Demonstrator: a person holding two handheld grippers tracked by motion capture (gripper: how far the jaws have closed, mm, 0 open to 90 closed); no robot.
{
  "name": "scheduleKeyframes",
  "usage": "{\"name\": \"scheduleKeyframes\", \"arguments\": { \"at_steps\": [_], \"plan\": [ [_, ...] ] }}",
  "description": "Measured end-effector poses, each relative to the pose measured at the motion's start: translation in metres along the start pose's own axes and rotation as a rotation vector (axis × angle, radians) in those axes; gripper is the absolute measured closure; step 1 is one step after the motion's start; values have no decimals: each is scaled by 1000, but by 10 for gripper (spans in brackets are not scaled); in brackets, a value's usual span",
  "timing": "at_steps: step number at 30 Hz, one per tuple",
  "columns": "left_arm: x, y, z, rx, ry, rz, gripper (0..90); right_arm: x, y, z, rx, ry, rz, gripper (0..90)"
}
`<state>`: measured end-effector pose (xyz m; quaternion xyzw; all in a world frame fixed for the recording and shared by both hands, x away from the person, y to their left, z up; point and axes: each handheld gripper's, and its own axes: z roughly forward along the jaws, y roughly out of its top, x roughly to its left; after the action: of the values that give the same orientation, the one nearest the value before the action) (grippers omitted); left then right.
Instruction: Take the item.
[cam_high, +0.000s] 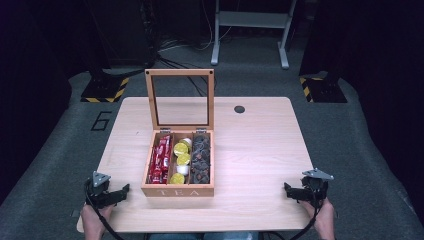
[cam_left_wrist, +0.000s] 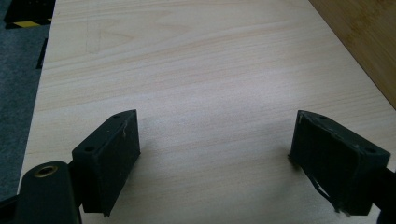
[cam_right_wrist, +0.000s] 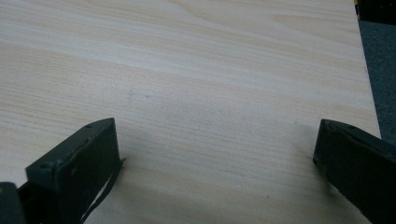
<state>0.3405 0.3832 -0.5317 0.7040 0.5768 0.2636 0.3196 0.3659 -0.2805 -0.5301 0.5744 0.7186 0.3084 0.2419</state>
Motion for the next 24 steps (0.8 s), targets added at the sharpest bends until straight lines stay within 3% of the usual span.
{"name": "scheduleKeyframes", "arguments": {
  "at_steps": [8, 17, 24],
  "plan": [
    [0, 0, 0, 6, -4, -3, 152, 0, 1, 0, -2, 5, -12, 0],
    [0, 1, 1, 10, -6, -13, 150, 5, 1, 0, -3, -23, -17, 0],
    [0, 1, 1, 9, 19, -19, 144, 3, 3, 2, 0, -10, -24, 0]
  ]
}}
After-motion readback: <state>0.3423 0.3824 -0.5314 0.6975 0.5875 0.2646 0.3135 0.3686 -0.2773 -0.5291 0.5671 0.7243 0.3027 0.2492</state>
